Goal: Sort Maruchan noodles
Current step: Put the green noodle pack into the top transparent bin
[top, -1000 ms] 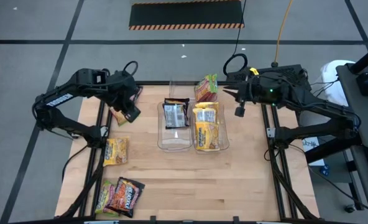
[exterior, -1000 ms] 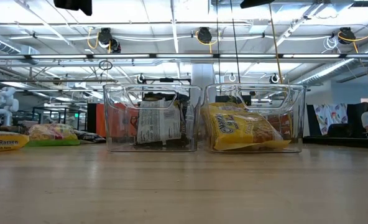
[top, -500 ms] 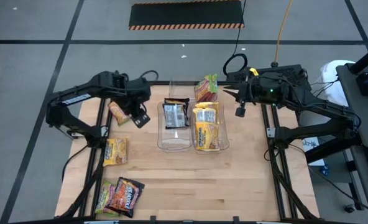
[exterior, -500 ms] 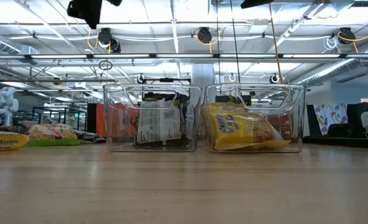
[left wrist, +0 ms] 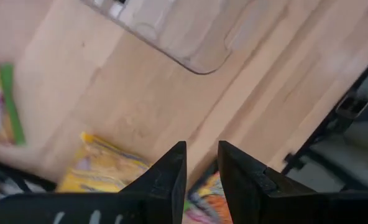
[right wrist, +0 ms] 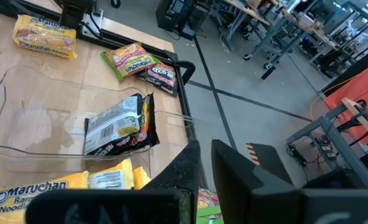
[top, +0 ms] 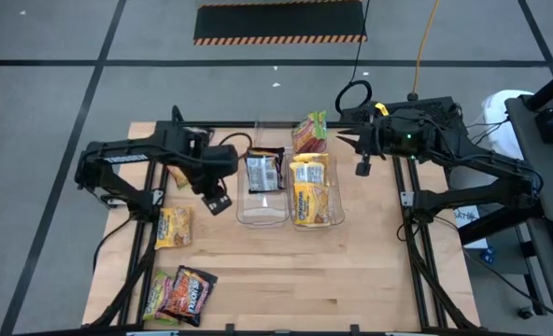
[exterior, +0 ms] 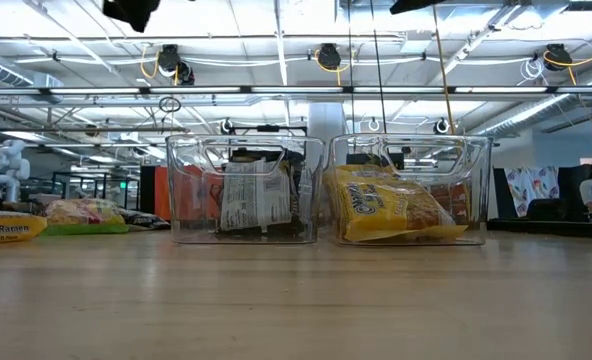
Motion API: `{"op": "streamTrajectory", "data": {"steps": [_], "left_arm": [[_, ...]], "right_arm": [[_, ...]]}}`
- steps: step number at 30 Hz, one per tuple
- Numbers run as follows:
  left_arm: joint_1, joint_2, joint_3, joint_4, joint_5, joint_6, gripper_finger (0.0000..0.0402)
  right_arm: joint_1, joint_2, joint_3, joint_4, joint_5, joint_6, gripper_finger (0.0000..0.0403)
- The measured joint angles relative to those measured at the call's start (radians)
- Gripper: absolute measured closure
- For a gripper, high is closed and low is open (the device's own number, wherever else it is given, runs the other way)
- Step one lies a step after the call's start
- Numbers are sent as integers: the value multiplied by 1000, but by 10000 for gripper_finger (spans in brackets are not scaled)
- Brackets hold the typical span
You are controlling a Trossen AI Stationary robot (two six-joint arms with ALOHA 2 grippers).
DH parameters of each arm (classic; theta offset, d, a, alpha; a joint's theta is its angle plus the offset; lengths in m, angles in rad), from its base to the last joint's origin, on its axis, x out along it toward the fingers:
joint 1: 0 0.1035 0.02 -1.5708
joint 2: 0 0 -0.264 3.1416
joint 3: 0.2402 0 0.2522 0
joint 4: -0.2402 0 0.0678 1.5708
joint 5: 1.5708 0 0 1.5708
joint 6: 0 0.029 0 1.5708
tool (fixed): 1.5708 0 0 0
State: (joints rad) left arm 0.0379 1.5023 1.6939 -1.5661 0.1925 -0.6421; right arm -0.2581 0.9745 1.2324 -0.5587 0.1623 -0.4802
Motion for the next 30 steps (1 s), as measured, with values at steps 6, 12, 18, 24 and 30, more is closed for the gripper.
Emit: {"op": "streamTrajectory", "data": {"steps": [6, 12, 18, 24, 30], "left_arm": [[-33, 22, 0, 2, -73, -266, 305], [-128, 39, -1, 13, -383, -472, 305], [-234, 4, -1, 25, -620, -553, 304], [-336, -94, -1, 23, -805, -641, 304], [-427, -184, -8, 23, -925, -653, 304]], "right_arm": [[0, -5, 0, 0, 2, -4, 367], [0, -10, 0, -3, 2, -2, 367], [0, -19, 0, -15, 0, 51, 367], [0, -23, 0, -14, -1, 101, 367], [0, -22, 0, -14, -5, 102, 367]]}}
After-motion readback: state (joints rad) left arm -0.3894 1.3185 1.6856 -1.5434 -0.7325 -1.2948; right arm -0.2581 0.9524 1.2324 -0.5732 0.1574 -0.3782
